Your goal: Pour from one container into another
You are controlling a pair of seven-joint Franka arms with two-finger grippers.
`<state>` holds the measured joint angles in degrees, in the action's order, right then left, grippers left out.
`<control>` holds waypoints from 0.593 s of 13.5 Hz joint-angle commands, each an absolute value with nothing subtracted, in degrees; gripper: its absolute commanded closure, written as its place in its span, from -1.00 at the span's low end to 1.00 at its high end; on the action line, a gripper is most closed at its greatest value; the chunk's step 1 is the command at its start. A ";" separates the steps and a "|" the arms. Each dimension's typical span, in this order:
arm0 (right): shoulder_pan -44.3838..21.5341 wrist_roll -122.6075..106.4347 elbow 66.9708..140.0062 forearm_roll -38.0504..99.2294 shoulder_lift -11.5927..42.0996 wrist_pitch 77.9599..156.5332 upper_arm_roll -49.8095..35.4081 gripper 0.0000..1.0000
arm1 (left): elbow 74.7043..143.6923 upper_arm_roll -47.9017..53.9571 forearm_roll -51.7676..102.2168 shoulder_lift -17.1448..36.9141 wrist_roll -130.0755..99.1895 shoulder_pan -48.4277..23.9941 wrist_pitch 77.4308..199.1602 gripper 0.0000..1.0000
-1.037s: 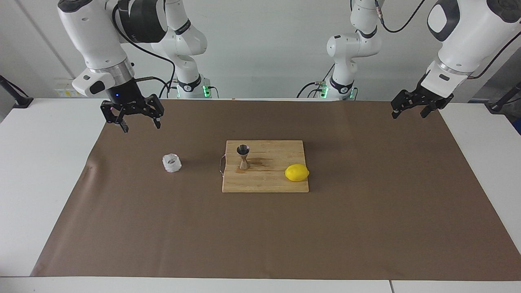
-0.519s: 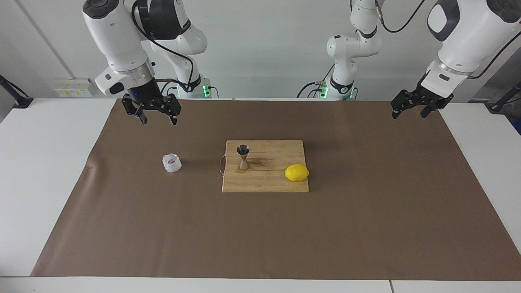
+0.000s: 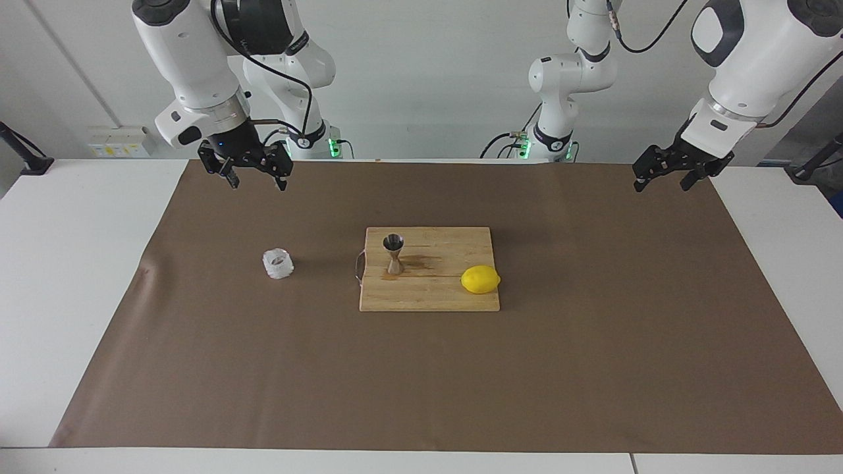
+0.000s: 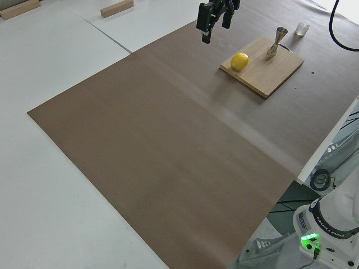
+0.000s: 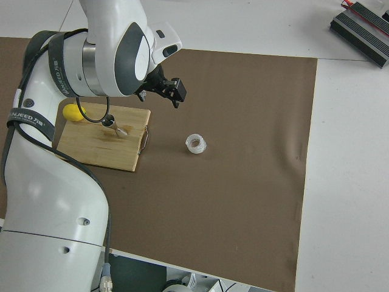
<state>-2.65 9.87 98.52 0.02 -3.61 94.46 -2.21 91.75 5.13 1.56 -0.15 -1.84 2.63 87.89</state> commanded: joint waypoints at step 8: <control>-2.55 11.16 97.12 -0.53 -2.90 93.34 -2.81 -1.00 | 92.55 5.36 1.14 -1.23 -1.85 3.16 88.07 -1.00</control>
